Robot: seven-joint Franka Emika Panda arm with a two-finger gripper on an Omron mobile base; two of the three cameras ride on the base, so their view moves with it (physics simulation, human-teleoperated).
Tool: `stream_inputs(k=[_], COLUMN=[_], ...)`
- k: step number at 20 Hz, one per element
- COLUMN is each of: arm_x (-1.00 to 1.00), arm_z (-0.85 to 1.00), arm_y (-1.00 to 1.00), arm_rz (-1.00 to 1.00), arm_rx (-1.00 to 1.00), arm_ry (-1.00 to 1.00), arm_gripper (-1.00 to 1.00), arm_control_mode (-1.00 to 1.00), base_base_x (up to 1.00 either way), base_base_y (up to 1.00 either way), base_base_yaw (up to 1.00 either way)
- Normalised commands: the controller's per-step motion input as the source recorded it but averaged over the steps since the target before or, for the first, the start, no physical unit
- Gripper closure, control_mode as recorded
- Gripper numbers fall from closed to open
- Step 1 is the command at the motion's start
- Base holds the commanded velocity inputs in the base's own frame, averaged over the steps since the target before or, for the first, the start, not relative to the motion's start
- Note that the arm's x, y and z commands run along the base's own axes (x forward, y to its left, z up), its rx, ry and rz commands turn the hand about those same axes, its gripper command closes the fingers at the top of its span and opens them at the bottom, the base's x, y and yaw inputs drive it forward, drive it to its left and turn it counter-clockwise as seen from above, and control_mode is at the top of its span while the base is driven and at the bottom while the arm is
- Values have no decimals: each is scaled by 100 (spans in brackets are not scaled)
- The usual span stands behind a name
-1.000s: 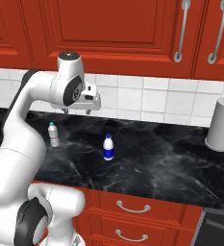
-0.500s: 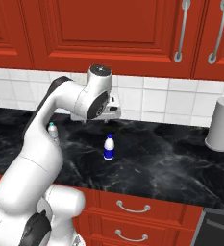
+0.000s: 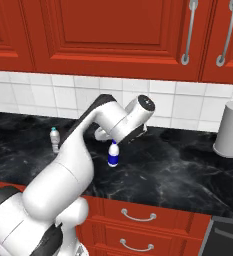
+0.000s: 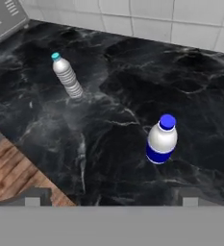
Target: Take the bottled waters from the counter and place them in the freezer to freeze. Close the freezer door after placing the bottles.
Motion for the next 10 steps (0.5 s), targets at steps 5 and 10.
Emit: stream_inputs(k=[5, 10], arm_x=[29, 8], arm_z=[-66, -57], arm_y=[-25, -19], arm_rz=[37, 39], arm_rx=[4, 0], arm_ry=[-22, -35], arm_gripper=[-100, -100], arm_control_mode=[-100, -100], base_base_x=[0, 0], base_base_y=[0, 0], base_base_yaw=[0, 0])
